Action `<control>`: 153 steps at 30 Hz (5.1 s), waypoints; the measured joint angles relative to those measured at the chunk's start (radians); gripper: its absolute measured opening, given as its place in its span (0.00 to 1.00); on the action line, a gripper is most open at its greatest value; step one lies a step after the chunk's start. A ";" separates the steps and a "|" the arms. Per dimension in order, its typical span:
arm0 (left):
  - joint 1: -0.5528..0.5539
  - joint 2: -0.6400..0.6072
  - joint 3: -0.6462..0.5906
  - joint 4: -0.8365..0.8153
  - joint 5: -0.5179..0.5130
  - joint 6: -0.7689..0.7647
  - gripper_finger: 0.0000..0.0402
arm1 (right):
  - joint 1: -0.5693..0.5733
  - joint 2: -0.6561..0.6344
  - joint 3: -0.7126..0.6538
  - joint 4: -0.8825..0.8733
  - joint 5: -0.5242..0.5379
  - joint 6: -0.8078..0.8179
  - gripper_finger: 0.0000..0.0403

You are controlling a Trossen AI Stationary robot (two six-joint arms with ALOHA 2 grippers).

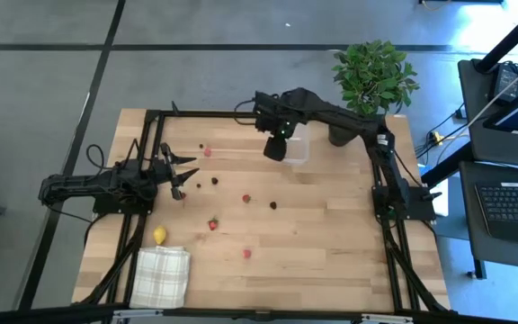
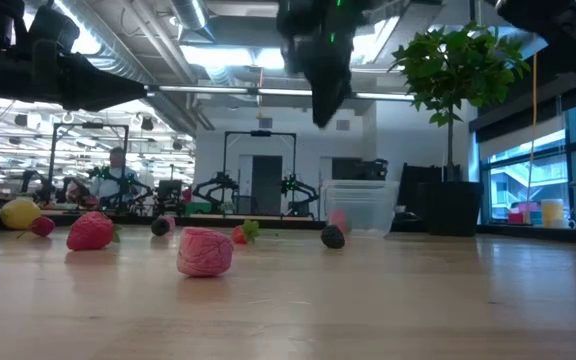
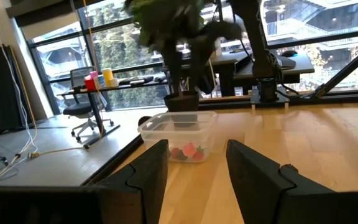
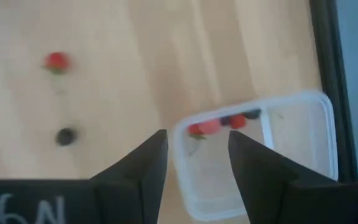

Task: Pick and placing Produce into tupperware
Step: Put the right blackberry into the transparent bin

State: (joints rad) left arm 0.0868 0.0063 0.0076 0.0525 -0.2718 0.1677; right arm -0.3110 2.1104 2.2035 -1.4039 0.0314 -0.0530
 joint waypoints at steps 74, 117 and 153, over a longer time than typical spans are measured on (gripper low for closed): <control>0.000 0.000 0.000 0.000 0.000 -0.007 0.39 | 0.360 -0.025 -0.782 0.706 -0.052 -0.139 0.31; 0.000 0.003 0.000 0.000 0.001 -0.007 0.39 | 0.082 -0.299 -0.461 0.304 0.139 -0.238 0.30; 0.000 0.007 0.000 0.000 0.003 -0.028 0.39 | -0.217 -0.126 -0.679 0.579 0.043 -0.402 0.30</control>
State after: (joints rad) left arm 0.0864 0.0132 0.0078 0.0525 -0.2688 0.1394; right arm -0.5279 1.9846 1.5245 -0.8247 0.0740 -0.4546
